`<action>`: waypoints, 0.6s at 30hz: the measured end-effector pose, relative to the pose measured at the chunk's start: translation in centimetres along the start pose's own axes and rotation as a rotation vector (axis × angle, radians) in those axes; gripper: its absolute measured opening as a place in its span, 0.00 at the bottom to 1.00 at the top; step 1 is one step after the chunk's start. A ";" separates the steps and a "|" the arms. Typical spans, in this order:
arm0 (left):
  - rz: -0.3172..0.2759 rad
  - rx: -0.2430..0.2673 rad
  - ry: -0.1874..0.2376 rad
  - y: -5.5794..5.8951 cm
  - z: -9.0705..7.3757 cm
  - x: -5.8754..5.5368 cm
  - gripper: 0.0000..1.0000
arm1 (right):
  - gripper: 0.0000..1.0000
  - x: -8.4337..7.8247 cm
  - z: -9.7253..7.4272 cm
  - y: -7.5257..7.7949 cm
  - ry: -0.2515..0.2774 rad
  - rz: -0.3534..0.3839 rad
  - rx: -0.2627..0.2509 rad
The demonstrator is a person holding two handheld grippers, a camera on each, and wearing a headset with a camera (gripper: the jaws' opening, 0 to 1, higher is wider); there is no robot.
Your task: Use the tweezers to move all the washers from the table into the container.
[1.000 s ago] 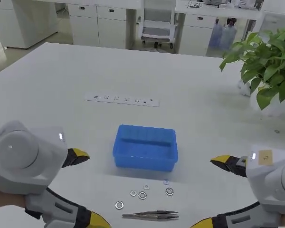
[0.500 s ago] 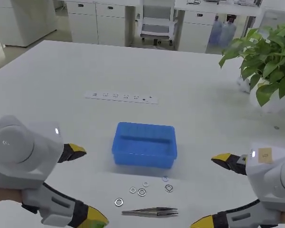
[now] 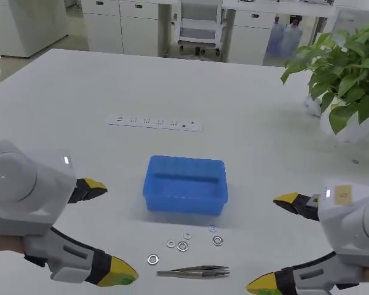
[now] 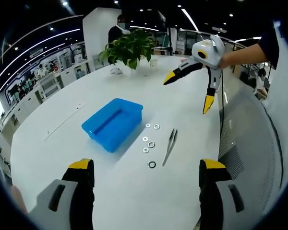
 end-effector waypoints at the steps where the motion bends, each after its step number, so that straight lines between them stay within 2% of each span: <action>1: -0.002 -0.001 0.002 -0.1 0.0 0.0 0.96 | 0.93 0.0 0.0 0.0 0.000 0.000 0.000; 7: -0.004 -0.001 -0.002 -0.2 0.3 -0.3 0.96 | 0.93 0.1 0.2 0.3 0.002 0.002 -0.004; 13: -0.008 -0.011 -0.018 0.1 0.7 -0.9 0.96 | 0.92 -0.4 0.2 0.2 -0.012 0.007 0.004; 16: -0.038 -0.020 0.008 0.4 1.0 -0.9 0.95 | 0.89 -0.6 0.3 0.2 -0.015 0.007 0.007; 18: -0.040 -0.024 0.009 0.6 1.2 -1.0 0.93 | 0.85 -0.7 0.4 0.2 -0.019 0.002 0.010</action>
Point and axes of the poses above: the centre of the closed fingertips' face, and the gripper's own axes: z roughly forward along the fingers, y roughly to its right, x roughly out of its top, the point moved 7 cm from there along -z, roughly backward along the fingers, and after that the axes turned 15 degrees about y, right-handed, at the moved point
